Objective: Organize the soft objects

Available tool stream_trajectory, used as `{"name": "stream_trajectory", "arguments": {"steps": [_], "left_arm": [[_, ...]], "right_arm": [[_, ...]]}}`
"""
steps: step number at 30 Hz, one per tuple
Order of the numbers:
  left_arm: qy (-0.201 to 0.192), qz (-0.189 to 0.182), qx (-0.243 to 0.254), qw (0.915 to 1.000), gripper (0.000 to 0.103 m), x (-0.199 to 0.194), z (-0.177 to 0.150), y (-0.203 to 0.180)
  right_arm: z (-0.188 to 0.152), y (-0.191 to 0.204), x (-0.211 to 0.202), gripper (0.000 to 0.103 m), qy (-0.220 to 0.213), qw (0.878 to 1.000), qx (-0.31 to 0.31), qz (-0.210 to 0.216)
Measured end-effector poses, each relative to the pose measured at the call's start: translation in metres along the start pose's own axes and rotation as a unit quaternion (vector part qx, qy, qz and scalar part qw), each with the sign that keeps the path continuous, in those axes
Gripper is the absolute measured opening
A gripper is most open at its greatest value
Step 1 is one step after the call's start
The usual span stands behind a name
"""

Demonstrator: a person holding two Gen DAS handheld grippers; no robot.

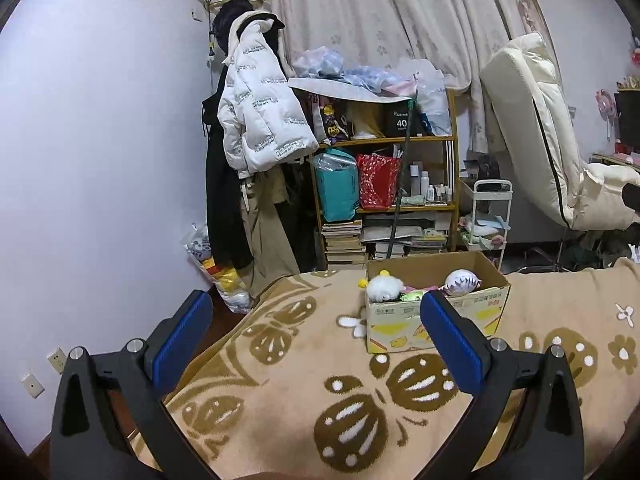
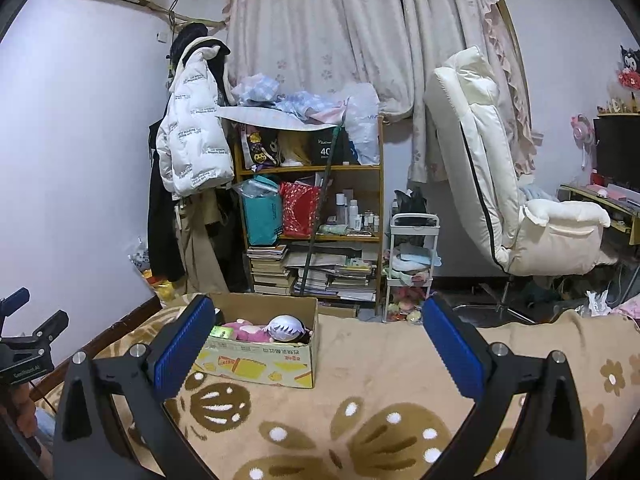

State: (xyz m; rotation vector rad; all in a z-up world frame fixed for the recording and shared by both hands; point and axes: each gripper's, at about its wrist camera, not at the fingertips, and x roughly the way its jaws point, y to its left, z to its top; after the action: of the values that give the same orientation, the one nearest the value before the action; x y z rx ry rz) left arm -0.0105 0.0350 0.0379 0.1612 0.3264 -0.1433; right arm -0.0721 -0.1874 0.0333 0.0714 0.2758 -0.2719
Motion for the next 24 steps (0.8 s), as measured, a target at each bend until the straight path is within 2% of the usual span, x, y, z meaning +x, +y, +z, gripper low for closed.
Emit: {"name": "stream_trajectory", "arguments": {"steps": [15,24], "left_arm": [[0.025,-0.017,-0.007,0.9995,0.102,0.014,-0.001,-0.007],[0.013,-0.005,-0.013,0.9998,0.102,0.008,-0.004,-0.004]], "right_arm": [[-0.008,0.004,0.006,0.103,0.015,1.000,-0.016,-0.004],[-0.008,0.010,0.010,0.103,0.023,0.999,-0.027,0.002]]}}
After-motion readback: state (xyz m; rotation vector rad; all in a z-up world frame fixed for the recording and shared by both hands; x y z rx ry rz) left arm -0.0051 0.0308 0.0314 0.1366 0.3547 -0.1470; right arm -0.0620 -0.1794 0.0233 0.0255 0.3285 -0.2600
